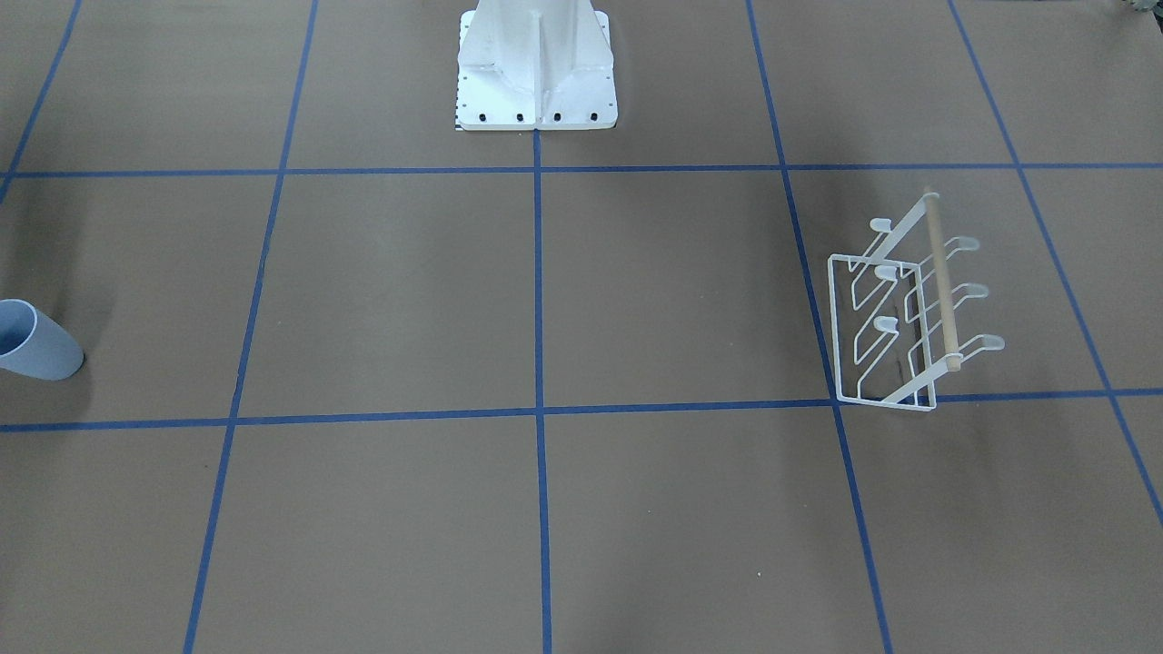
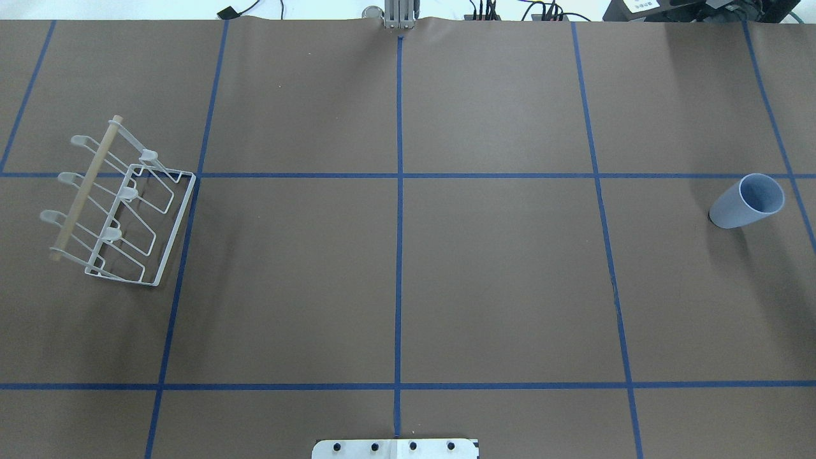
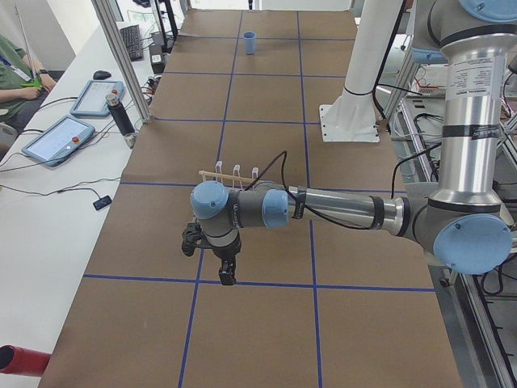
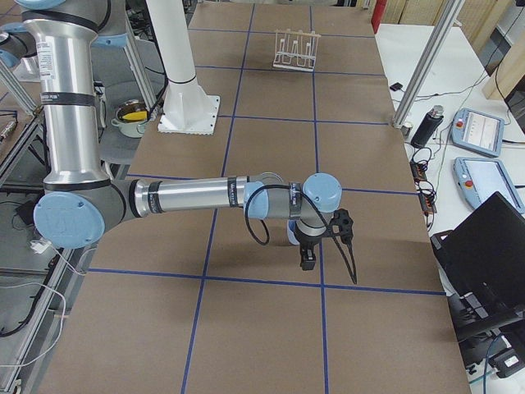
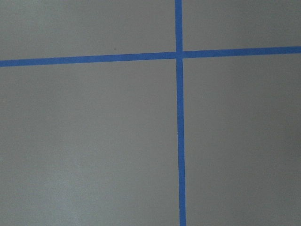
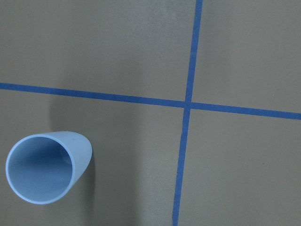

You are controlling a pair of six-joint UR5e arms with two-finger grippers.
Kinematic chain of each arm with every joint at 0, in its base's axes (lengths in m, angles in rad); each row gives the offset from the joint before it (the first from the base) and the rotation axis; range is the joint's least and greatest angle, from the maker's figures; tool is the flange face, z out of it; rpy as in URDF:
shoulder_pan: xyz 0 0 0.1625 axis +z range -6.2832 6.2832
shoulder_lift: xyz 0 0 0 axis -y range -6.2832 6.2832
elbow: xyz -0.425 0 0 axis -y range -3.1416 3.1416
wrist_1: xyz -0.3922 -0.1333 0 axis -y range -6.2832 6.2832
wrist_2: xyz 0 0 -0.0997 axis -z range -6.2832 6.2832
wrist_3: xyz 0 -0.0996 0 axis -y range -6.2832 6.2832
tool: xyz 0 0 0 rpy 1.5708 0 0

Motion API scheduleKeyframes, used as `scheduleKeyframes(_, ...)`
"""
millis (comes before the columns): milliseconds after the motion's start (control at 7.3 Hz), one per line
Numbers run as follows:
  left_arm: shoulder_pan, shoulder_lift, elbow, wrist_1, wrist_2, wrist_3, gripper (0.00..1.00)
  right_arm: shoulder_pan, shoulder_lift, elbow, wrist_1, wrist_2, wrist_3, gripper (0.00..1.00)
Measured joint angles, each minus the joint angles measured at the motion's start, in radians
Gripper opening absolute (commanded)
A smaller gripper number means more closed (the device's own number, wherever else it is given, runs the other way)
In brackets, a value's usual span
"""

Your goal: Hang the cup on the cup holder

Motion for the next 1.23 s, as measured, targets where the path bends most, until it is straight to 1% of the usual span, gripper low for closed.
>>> scheduleKeyframes(685, -0.002, -0.004, -0.011, 0.003, -0.003, 0.003, 0.98, 0.001, 0.002, 0.029, 0.001, 0.025, -0.002, 1.00)
scheduleKeyframes(959, -0.004, -0.024, -0.027, 0.003, -0.033, 0.004, 0.98, 0.000, 0.012, 0.032, 0.002, 0.019, -0.004, 1.00)
scheduleKeyframes(1233, -0.004, -0.046, -0.025, 0.001, -0.032, -0.001, 0.98, -0.016, 0.016, 0.043, 0.017, 0.029, -0.009, 1.00)
